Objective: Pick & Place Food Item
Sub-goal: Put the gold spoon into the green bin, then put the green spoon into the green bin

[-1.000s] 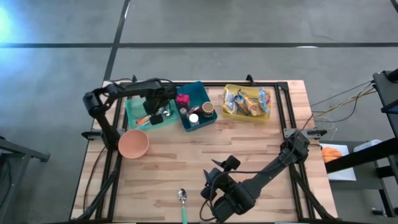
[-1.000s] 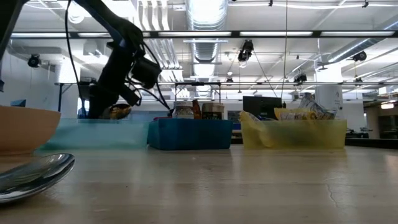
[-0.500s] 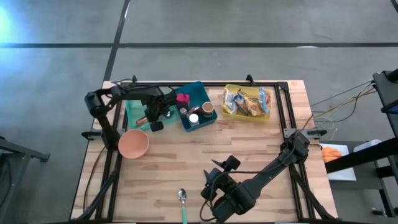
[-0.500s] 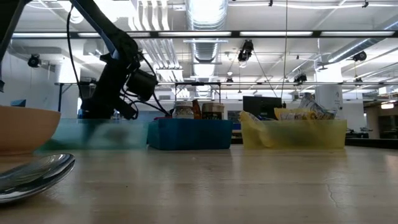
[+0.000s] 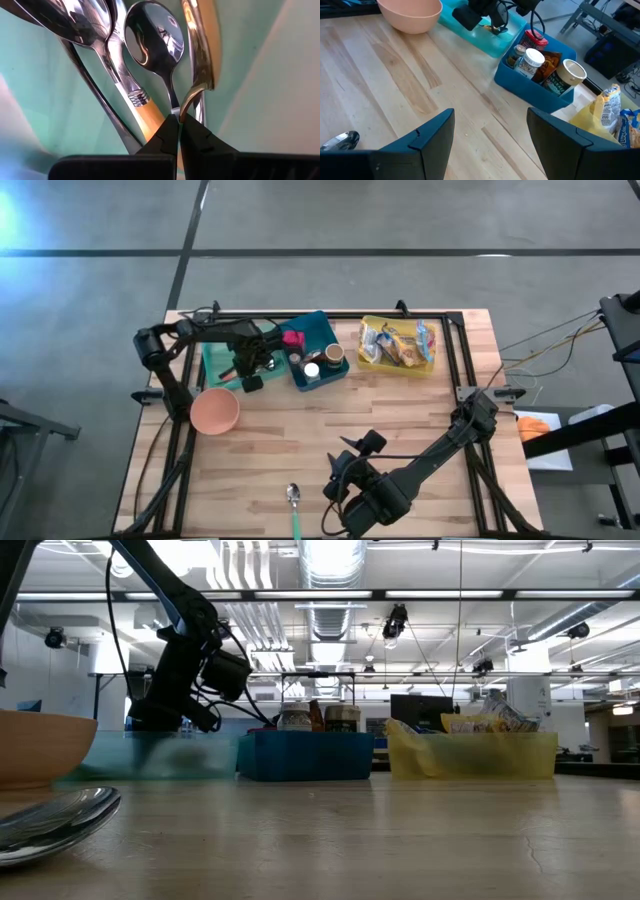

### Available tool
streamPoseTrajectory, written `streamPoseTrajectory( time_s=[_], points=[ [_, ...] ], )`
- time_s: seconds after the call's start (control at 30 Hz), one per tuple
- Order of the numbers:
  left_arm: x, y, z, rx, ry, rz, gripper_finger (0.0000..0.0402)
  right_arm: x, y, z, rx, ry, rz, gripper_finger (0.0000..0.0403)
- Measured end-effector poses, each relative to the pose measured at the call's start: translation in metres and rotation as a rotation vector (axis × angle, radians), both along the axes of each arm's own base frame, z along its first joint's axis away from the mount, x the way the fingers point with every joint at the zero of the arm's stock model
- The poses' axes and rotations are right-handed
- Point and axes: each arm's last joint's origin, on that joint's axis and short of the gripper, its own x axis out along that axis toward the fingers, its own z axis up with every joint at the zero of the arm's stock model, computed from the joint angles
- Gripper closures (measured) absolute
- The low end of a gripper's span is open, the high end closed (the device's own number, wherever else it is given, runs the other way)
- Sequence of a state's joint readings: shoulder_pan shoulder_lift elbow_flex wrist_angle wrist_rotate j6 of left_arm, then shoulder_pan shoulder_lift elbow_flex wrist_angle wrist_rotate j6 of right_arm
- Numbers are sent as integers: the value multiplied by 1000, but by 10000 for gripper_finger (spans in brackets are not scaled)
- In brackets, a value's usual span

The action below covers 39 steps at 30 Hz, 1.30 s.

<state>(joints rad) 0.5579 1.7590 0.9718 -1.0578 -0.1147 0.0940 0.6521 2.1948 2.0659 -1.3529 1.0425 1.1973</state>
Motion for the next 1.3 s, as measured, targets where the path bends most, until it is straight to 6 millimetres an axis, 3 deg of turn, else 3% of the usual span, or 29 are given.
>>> streamPoseTrajectory(
  time_s=[0.63, 0.77, 1.1, 1.3],
  points=[
    [1, 0, 5, 22, -40, 44, 396, 0, 0, 0, 2, 4, 2, 155],
    [1, -1, 4, 18, -49, 53, 362, 0, 0, 0, 3, 5, 2, 155],
    [0, -1, 4, 26, -38, 50, 230, 0, 0, -1, 19, 18, 5, 155],
    [1, 0, 10, 34, -30, 62, 194, 0, 0, -1, 14, 25, 9, 155]
  ],
)
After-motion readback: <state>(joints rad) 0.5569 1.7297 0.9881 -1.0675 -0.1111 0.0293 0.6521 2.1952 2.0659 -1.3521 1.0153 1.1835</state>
